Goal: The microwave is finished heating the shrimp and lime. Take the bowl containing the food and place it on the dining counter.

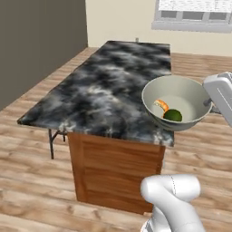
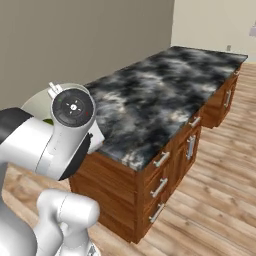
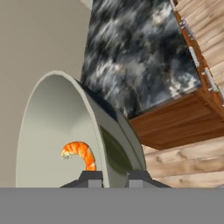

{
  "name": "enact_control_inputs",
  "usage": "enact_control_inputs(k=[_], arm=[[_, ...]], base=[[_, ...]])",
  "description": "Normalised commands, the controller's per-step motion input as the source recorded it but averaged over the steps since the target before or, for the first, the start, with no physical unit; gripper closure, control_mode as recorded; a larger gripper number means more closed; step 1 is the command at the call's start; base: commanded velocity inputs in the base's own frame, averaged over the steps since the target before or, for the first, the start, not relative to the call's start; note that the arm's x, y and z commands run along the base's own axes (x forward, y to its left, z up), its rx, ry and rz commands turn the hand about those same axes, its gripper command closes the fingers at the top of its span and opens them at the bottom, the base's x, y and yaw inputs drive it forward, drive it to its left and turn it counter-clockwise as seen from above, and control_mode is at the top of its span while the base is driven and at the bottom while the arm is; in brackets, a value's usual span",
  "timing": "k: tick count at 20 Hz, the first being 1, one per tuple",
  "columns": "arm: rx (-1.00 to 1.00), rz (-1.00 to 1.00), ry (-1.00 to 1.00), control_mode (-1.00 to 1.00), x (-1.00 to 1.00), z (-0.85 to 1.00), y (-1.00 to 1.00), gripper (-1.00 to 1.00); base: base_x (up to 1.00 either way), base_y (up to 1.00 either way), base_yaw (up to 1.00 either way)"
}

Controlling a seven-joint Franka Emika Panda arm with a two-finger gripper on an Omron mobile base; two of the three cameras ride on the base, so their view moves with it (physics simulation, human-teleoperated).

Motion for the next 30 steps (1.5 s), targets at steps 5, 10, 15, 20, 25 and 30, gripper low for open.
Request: enact_control_inputs(k=[5,10,15,20,25,30], arm=[[0.00,0.00,0.00,1.00,0.00,0.00,0.00,1.00],[0.00,0.00,0.00,1.00,0.00,0.00,0.00,1.00],[0.00,0.00,0.00,1.00,0.00,0.00,0.00,1.00],[0.00,0.00,0.00,1.00,0.00,0.00,0.00,1.00],[0.00,0.00,0.00,1.00,0.00,0.00,0.00,1.00],[0.01,-0.01,0.09,-1.00,0.99,-0.07,0.02,1.00]], base=[[0.36,1.00,-0.34],[0.44,1.00,-0.37],[0.49,1.00,-0.37],[0.71,1.00,-0.36],[0.78,0.75,-0.24],[0.00,0.00,0.00]])
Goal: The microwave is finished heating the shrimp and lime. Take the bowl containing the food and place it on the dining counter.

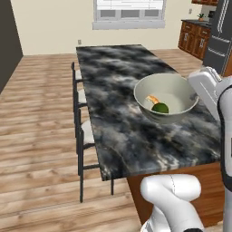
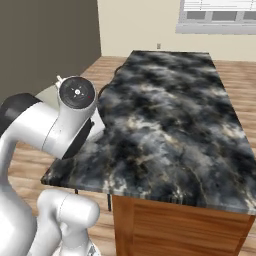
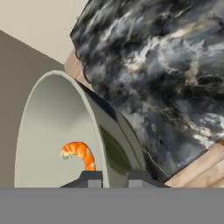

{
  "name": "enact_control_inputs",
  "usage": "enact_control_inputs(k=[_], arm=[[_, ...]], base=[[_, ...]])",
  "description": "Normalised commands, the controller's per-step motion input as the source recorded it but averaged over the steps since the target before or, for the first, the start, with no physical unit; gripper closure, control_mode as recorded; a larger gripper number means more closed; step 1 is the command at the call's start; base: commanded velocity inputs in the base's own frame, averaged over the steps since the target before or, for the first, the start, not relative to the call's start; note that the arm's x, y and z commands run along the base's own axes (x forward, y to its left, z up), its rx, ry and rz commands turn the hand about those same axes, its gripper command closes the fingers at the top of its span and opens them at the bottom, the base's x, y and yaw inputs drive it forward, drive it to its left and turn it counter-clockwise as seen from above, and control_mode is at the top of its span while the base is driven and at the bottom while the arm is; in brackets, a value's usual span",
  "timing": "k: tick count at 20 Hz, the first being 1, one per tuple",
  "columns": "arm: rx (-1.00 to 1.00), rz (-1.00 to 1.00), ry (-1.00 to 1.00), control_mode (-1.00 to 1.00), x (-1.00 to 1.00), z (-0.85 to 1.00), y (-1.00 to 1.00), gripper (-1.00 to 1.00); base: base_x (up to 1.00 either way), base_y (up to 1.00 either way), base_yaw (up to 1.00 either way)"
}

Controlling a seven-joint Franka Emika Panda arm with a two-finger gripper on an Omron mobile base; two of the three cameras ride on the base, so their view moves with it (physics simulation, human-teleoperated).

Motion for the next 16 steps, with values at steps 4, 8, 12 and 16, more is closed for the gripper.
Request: enact_control_inputs(k=[4,8,12,16], arm=[[0.06,0.00,0.35,-1.00,1.00,-0.43,-0.34,1.00],[0.14,0.00,0.37,-1.00,1.00,-0.74,-0.59,1.00],[0.13,-0.01,0.18,-1.00,1.00,-0.68,-0.58,1.00],[0.06,-0.09,0.02,-1.00,1.00,-0.33,-0.08,1.00]], base=[[0.00,0.00,0.00],[0.00,0.00,0.00],[0.00,0.00,0.00],[0.00,0.00,0.00]])
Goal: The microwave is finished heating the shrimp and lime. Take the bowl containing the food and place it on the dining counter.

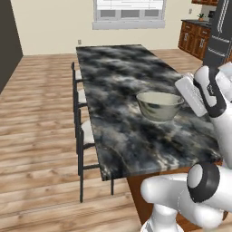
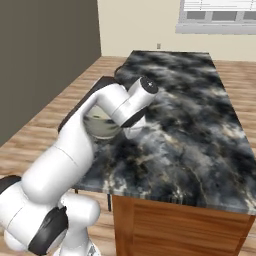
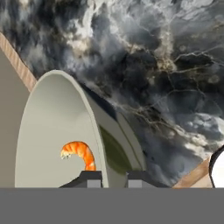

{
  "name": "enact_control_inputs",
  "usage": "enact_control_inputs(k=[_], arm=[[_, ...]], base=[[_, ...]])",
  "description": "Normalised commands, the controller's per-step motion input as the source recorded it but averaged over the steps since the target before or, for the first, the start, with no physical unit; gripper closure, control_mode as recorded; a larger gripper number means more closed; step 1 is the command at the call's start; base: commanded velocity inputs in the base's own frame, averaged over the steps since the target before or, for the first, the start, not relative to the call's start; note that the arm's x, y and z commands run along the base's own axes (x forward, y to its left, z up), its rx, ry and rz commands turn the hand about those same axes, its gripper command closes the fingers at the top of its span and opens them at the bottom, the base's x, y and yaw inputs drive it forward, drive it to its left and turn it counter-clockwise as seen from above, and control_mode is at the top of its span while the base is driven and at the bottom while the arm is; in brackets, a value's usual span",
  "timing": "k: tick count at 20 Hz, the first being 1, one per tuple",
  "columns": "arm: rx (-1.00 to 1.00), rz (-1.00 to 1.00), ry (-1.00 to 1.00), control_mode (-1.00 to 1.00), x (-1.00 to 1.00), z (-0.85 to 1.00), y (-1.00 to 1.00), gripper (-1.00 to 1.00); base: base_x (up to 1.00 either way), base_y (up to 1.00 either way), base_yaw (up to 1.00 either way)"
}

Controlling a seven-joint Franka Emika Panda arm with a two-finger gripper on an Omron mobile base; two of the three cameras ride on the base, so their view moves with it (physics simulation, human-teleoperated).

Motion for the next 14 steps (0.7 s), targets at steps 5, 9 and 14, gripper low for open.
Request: enact_control_inputs(k=[5,9,14], arm=[[0.00,-0.12,0.00,-1.00,1.00,-0.02,0.13,1.00],[-0.01,-0.08,0.01,-1.00,1.00,-0.19,0.06,1.00],[-0.12,-0.03,0.08,-1.00,1.00,-0.77,0.04,1.00]], base=[[0.00,0.00,0.00],[0.00,0.00,0.00],[0.00,0.00,0.00]])
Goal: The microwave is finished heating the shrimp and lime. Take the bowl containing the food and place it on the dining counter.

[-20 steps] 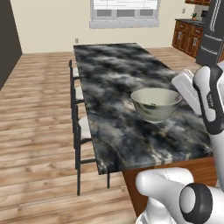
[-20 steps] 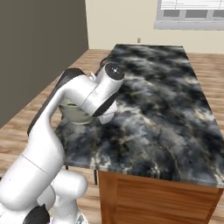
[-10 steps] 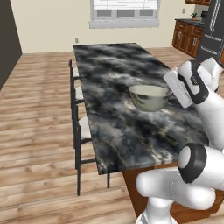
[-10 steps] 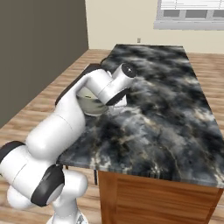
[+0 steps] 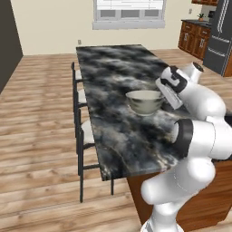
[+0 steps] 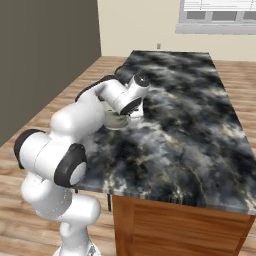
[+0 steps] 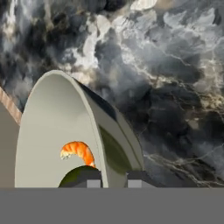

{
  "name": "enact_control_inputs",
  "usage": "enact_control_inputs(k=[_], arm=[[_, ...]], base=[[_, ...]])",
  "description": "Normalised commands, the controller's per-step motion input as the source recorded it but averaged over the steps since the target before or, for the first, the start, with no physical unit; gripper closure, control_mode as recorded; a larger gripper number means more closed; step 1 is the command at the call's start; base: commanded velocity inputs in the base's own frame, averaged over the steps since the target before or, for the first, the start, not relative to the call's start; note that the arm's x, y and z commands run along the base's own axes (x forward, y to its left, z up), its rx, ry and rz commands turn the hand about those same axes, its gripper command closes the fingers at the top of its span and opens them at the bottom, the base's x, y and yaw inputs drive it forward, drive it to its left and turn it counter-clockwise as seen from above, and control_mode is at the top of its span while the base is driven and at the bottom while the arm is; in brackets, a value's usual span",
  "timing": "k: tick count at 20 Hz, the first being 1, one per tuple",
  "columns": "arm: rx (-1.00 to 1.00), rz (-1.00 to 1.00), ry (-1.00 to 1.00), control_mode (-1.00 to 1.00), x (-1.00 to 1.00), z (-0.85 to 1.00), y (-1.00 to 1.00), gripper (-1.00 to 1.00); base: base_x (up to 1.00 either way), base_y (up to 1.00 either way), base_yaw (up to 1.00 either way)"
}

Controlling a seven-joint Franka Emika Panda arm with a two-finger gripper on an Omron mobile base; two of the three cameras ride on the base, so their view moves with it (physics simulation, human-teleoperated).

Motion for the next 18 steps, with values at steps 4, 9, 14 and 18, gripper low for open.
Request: enact_control_inputs(k=[4,9,14,18], arm=[[-0.21,0.00,0.02,-1.00,0.94,-0.80,0.10,1.00],[-0.14,0.00,0.00,-1.00,0.73,-0.64,0.10,1.00],[-0.05,0.00,0.00,-1.00,0.46,-0.75,0.01,1.00],[0.00,0.00,0.00,-1.00,0.52,-0.44,0.00,1.00]], base=[[0.00,0.00,0.00],[0.00,0.00,0.00],[0.00,0.00,0.00],[0.00,0.00,0.00]])
